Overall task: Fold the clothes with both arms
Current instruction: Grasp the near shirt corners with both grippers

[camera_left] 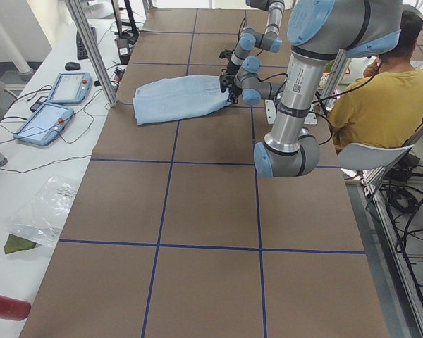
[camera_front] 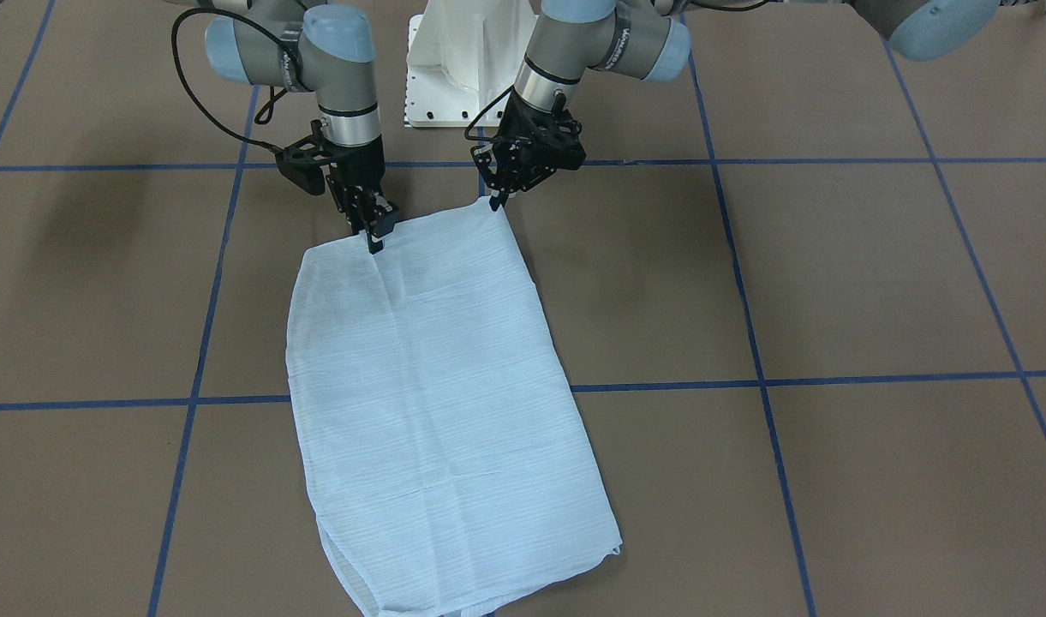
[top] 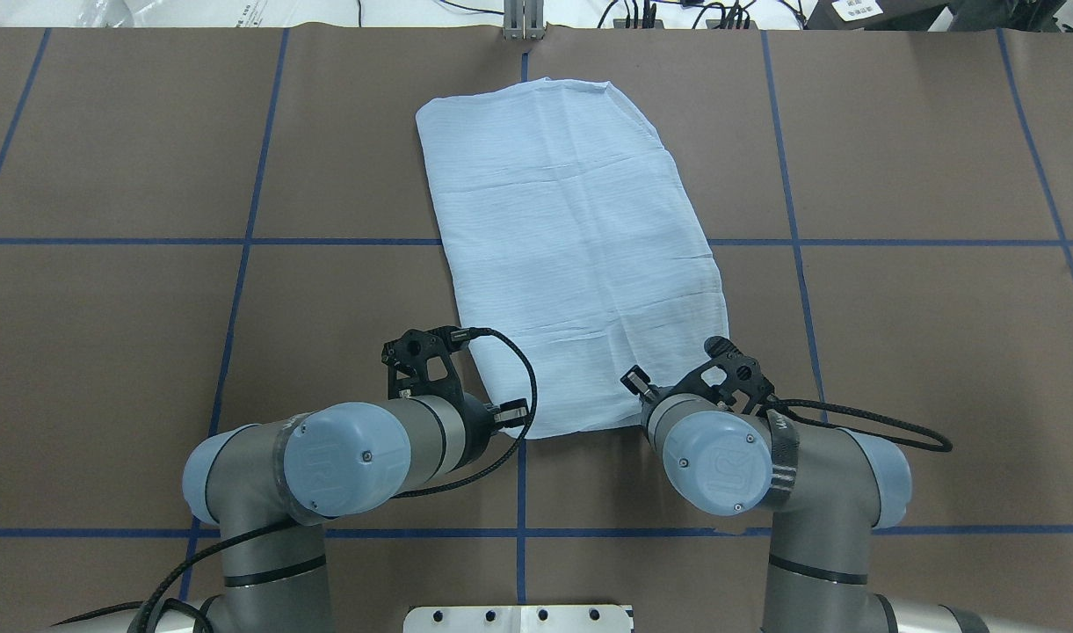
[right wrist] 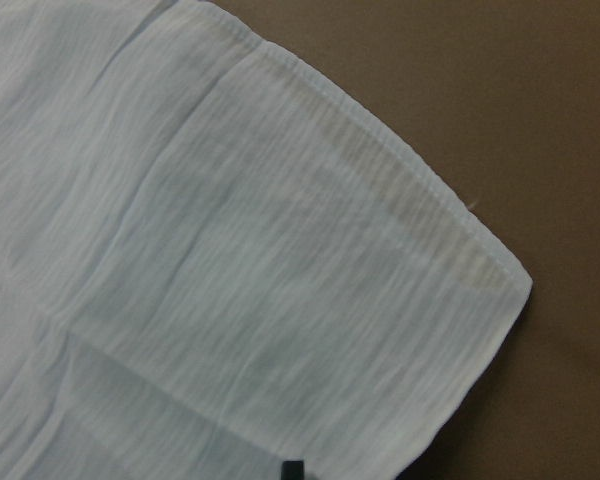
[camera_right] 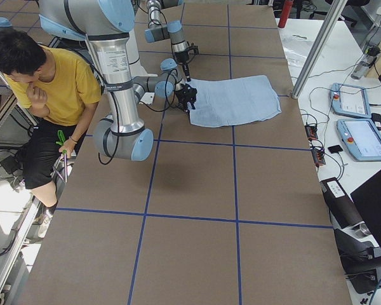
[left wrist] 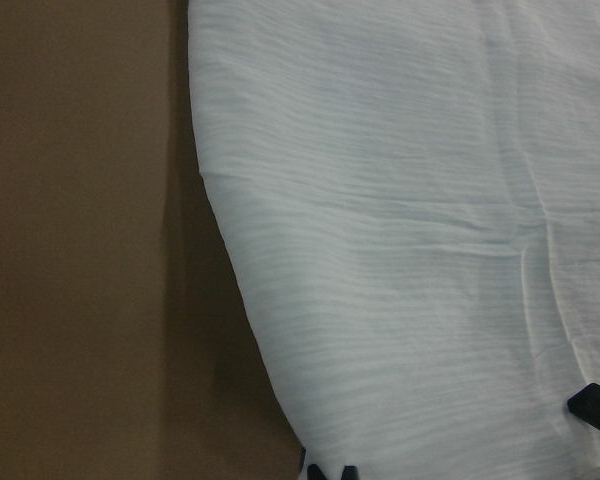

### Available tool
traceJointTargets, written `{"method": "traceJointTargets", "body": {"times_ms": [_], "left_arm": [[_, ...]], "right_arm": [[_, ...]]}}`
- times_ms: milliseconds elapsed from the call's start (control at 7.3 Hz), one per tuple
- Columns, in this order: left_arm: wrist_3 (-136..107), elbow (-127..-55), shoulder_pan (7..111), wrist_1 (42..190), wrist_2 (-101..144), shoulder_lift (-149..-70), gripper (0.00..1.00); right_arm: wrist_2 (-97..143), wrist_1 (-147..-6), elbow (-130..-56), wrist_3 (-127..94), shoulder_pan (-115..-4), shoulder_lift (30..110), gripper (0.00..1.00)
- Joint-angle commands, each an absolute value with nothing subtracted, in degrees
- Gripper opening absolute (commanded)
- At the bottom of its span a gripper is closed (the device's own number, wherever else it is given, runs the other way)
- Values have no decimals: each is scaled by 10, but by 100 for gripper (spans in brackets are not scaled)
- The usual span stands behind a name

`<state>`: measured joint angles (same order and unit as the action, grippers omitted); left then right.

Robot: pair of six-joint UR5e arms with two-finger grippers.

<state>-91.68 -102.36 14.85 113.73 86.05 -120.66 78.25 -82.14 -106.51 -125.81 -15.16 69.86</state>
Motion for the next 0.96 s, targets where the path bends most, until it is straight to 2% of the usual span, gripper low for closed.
{"method": "traceJointTargets", "body": {"times_ms": [0,411,548,822], "left_arm": [[-917,-1024,149,1137,860,-1206,0],[-915,-1029,149,1136,862,-1204,0],[-900,-1055,148,1128,865,-1196,0],[-887,-1152,147,1045,894,-1187,0]], "right_arm": [[783,-823,-1066,-1252,-157,698,0],[785,-831,-1091,-1249,-167,698,0],[785,-866,-1129,-1249,-167,699,0],[771,-965,-1235,-1252,-128,698,0]]}}
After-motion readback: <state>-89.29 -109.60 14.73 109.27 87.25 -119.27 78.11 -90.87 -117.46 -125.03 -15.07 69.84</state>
